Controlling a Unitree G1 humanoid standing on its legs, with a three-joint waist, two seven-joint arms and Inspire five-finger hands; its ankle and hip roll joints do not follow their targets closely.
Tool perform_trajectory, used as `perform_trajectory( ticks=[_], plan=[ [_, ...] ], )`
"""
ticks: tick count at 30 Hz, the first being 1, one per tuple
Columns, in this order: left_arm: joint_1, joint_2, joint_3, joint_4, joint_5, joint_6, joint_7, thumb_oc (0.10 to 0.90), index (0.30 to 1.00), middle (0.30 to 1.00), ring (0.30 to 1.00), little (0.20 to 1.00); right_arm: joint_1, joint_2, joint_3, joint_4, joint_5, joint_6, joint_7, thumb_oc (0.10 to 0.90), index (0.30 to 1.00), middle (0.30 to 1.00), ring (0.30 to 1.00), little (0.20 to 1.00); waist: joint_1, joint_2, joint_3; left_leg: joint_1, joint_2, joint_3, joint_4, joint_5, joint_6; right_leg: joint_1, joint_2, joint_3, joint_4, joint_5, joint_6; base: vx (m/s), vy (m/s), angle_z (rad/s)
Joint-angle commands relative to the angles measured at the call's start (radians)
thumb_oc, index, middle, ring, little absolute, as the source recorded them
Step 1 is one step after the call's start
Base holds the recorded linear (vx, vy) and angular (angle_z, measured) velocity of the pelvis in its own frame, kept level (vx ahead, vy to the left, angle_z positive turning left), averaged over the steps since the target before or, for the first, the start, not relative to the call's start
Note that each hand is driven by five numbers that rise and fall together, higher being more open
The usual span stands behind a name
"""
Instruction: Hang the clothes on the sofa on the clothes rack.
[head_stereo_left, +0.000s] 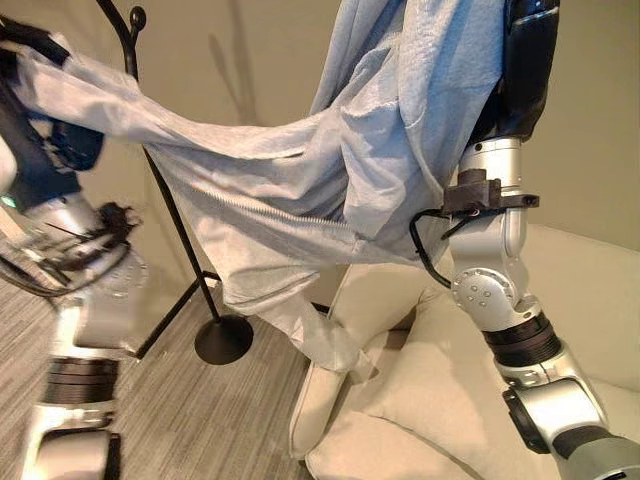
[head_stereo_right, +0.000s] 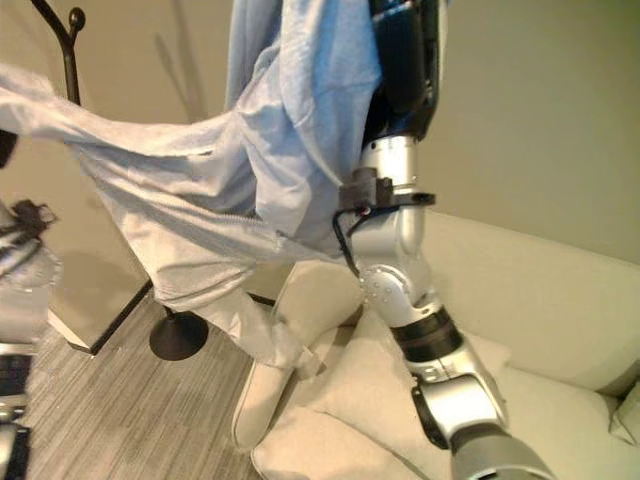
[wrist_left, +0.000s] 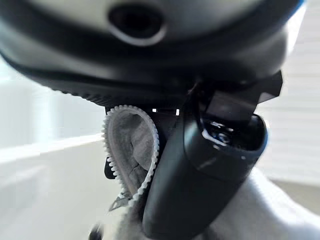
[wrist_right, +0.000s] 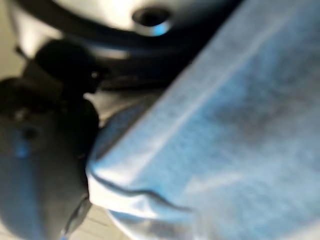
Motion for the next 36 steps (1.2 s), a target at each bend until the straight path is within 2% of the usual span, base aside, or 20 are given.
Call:
perform_trajectory(
  ticks=[1, 3, 6, 8, 10, 12, 13, 15, 16, 18, 21, 23, 25, 27, 28, 29, 30, 31, 33, 36],
  plan=[
    [-0.085, 0.093, 0.021, -0.030, 0.057, 0.005, 0.067, 0.400, 0.300, 0.300, 0.300, 0.300, -0.095, -0.006, -0.027, -0.040, -0.040, -0.081, 0.032, 0.400, 0.300, 0.300, 0.300, 0.300, 0.025, -0.012, -0.116, -0.057, 0.108, 0.120, 0.049, 0.009, -0.020, 0.105, -0.059, 0.063, 0.027, -0.176, 0.136, 0.02, 0.176, 0.38],
    [-0.088, 0.121, 0.029, -0.022, 0.064, 0.010, 0.074, 0.400, 0.300, 0.300, 0.300, 0.300, -0.087, -0.014, -0.025, -0.056, -0.055, -0.085, 0.027, 0.400, 0.300, 0.300, 0.300, 0.300, 0.025, -0.009, -0.110, -0.060, 0.153, 0.124, 0.022, 0.050, -0.032, 0.096, -0.081, 0.055, 0.035, -0.177, 0.146, 0.02, 0.212, 0.27],
    [-0.112, 0.159, 0.021, -0.003, 0.075, 0.010, 0.097, 0.400, 0.300, 0.300, 0.300, 0.300, -0.055, -0.042, -0.044, -0.066, -0.083, -0.097, 0.010, 0.400, 0.300, 0.300, 0.300, 0.300, 0.012, -0.005, -0.095, -0.099, 0.247, 0.174, -0.035, 0.133, -0.056, 0.084, -0.120, 0.031, 0.053, -0.193, 0.166, 0.02, 0.298, 0.24],
    [-0.116, 0.191, 0.017, 0.017, 0.102, 0.017, 0.122, 0.400, 0.300, 0.300, 0.300, 0.300, -0.019, -0.056, -0.068, -0.072, -0.105, -0.108, -0.008, 0.400, 0.300, 0.300, 0.300, 0.300, 0.005, 0.014, -0.094, -0.124, 0.307, 0.186, -0.037, 0.165, -0.085, 0.090, -0.155, 0.017, 0.062, -0.207, 0.189, 0.10, 0.443, 0.30],
    [-0.114, 0.194, 0.020, 0.014, 0.105, 0.015, 0.125, 0.400, 0.300, 0.300, 0.300, 0.300, 0.001, -0.060, -0.076, -0.073, -0.119, -0.107, -0.017, 0.400, 0.300, 0.300, 0.300, 0.300, 0.005, 0.028, -0.095, -0.122, 0.319, 0.178, -0.037, 0.180, -0.098, 0.096, -0.173, 0.012, 0.065, -0.207, 0.200, 0.12, 0.368, 0.24],
    [-0.090, 0.189, 0.034, 0.008, 0.104, 0.005, 0.119, 0.400, 0.300, 0.300, 0.300, 0.300, 0.040, -0.061, -0.090, -0.091, -0.141, -0.103, -0.016, 0.400, 0.300, 0.300, 0.300, 0.300, 0.004, 0.048, -0.108, -0.109, 0.311, 0.155, -0.031, 0.150, -0.104, 0.123, -0.206, 0.012, 0.060, -0.203, 0.225, 0.19, 0.495, 0.15],
    [-0.081, 0.181, 0.040, 0.008, 0.102, 0.002, 0.114, 0.400, 0.300, 0.300, 0.300, 0.300, 0.061, -0.071, -0.103, -0.103, -0.158, -0.097, -0.018, 0.400, 0.300, 0.300, 0.300, 0.300, -0.002, 0.056, -0.114, -0.105, 0.297, 0.153, -0.027, 0.128, -0.104, 0.132, -0.228, 0.006, 0.058, -0.198, 0.239, 0.22, 0.687, -0.08],
    [-0.104, 0.175, 0.014, 0.019, 0.095, -0.007, 0.086, 0.400, 0.300, 0.300, 0.300, 0.300, 0.134, -0.090, -0.185, -0.131, -0.223, -0.090, -0.036, 0.400, 0.300, 0.300, 0.300, 0.300, -0.016, 0.031, -0.119, -0.136, 0.208, 0.159, 0.045, 0.050, -0.065, 0.136, -0.335, -0.007, 0.087, -0.117, 0.268, 0.18, 0.664, 0.66],
    [-0.107, 0.176, 0.011, 0.020, 0.094, -0.007, 0.086, 0.400, 0.300, 0.300, 0.300, 0.300, 0.136, -0.089, -0.187, -0.134, -0.227, -0.089, -0.040, 0.400, 0.300, 0.300, 0.300, 0.300, -0.015, 0.026, -0.121, -0.138, 0.202, 0.160, 0.048, 0.048, -0.062, 0.134, -0.341, -0.007, 0.087, -0.116, 0.271, 0.07, 0.363, 0.81],
    [-0.130, 0.165, -0.008, 0.039, 0.072, -0.008, 0.068, 0.400, 0.300, 0.300, 0.300, 0.300, 0.155, -0.078, -0.224, -0.154, -0.306, -0.077, -0.092, 0.400, 0.300, 0.300, 0.300, 0.300, -0.015, 0.002, -0.123, -0.137, 0.141, 0.176, 0.047, 0.019, -0.026, 0.115, -0.393, -0.007, 0.129, -0.063, 0.286, 0.06, 0.332, 0.08],
    [-0.165, 0.166, -0.036, 0.070, 0.074, -0.002, 0.063, 0.400, 0.300, 0.300, 0.300, 0.300, 0.154, -0.070, -0.258, -0.149, -0.368, -0.081, -0.140, 0.400, 0.300, 0.300, 0.300, 0.300, -0.026, -0.010, -0.125, -0.093, 0.063, 0.201, 0.004, -0.007, 0.020, 0.083, -0.449, -0.007, 0.192, 0.016, 0.287, 0.08, 0.375, 0.12],
    [-0.175, 0.162, -0.043, 0.093, 0.072, 0.012, 0.059, 0.400, 0.300, 0.300, 0.300, 0.300, 0.149, -0.068, -0.269, -0.153, -0.415, -0.066, -0.168, 0.400, 0.300, 0.300, 0.300, 0.300, -0.027, -0.012, -0.124, -0.055, 0.019, 0.217, -0.019, -0.028, 0.047, 0.072, -0.492, -0.033, 0.230, 0.062, 0.282, 0.10, 0.383, -0.09],
    [-0.185, 0.160, -0.056, 0.131, 0.067, 0.022, 0.050, 0.400, 0.300, 0.300, 0.300, 0.300, 0.134, -0.077, -0.256, -0.126, -0.431, -0.063, -0.178, 0.400, 0.300, 0.300, 0.300, 0.300, -0.021, -0.004, -0.118, -0.017, -0.018, 0.238, -0.028, -0.054, 0.069, 0.072, -0.543, -0.117, 0.280, 0.089, 0.276, 0.11, 0.395, -0.32],
    [-0.192, 0.168, -0.063, 0.154, 0.065, 0.033, 0.033, 0.400, 0.300, 0.300, 0.300, 0.300, 0.134, -0.093, -0.252, -0.112, -0.441, -0.054, -0.176, 0.400, 0.300, 0.300, 0.300, 0.300, -0.030, 0.000, -0.116, -0.003, -0.028, 0.241, -0.032, -0.063, 0.078, 0.064, -0.533, -0.125, 0.314, 0.074, 0.263, 0.09, 0.289, -0.42],
    [-0.220, 0.173, -0.091, 0.225, 0.041, 0.034, 0.008, 0.400, 0.300, 0.300, 0.300, 0.300, 0.128, -0.142, -0.240, -0.089, -0.461, -0.040, -0.179, 0.400, 0.300, 0.300, 0.300, 0.300, -0.051, 0.013, -0.111, 0.024, -0.038, 0.239, -0.037, -0.078, 0.090, 0.022, -0.453, -0.087, 0.361, -0.008, 0.234, 0.11, 0.272, -0.26],
    [-0.230, 0.177, -0.105, 0.266, 0.022, 0.039, -0.006, 0.400, 0.300, 0.300, 0.300, 0.300, 0.121, -0.172, -0.234, -0.074, -0.480, -0.026, -0.185, 0.400, 0.300, 0.300, 0.300, 0.300, -0.064, 0.017, -0.113, 0.036, -0.045, 0.240, -0.037, -0.084, 0.098, 0.007, -0.409, -0.084, 0.355, -0.050, 0.224, 0.18, 0.377, -0.17],
    [-0.287, 0.186, -0.161, 0.359, -0.012, 0.049, -0.031, 0.400, 0.300, 0.300, 0.300, 0.300, 0.090, -0.209, -0.216, -0.028, -0.488, -0.016, -0.192, 0.400, 0.300, 0.300, 0.300, 0.300, -0.072, 0.036, -0.108, 0.058, -0.048, 0.250, -0.037, -0.092, 0.093, -0.030, -0.312, -0.117, 0.326, -0.117, 0.200, 0.12, 0.178, -0.19],
    [-0.296, 0.187, -0.167, 0.366, -0.015, 0.047, -0.030, 0.400, 0.300, 0.300, 0.300, 0.300, 0.086, -0.211, -0.216, -0.023, -0.486, -0.019, -0.190, 0.400, 0.300, 0.300, 0.300, 0.300, -0.071, 0.037, -0.107, 0.058, -0.044, 0.251, -0.037, -0.093, 0.091, -0.030, -0.308, -0.118, 0.325, -0.117, 0.198, 0.10, 0.112, -0.29],
    [-0.327, 0.198, -0.194, 0.433, -0.037, 0.047, -0.048, 0.400, 0.300, 0.300, 0.300, 0.300, 0.077, -0.251, -0.191, 0.012, -0.490, -0.005, -0.172, 0.400, 0.300, 0.300, 0.300, 0.300, -0.085, 0.040, -0.095, 0.079, -0.048, 0.241, -0.037, -0.099, 0.087, -0.068, -0.242, -0.107, 0.290, -0.123, 0.193, 0.08, 0.045, -0.39],
    [-0.380, 0.229, -0.231, 0.532, -0.070, 0.048, -0.066, 0.400, 0.300, 0.300, 0.300, 0.300, 0.080, -0.337, -0.138, 0.062, -0.502, 0.023, -0.133, 0.400, 0.300, 0.300, 0.300, 0.300, -0.130, 0.029, -0.074, 0.120, -0.069, 0.213, -0.037, -0.121, 0.086, -0.145, -0.132, -0.021, 0.190, -0.071, 0.204, 0.18, 0.075, -0.25]
  ],
)
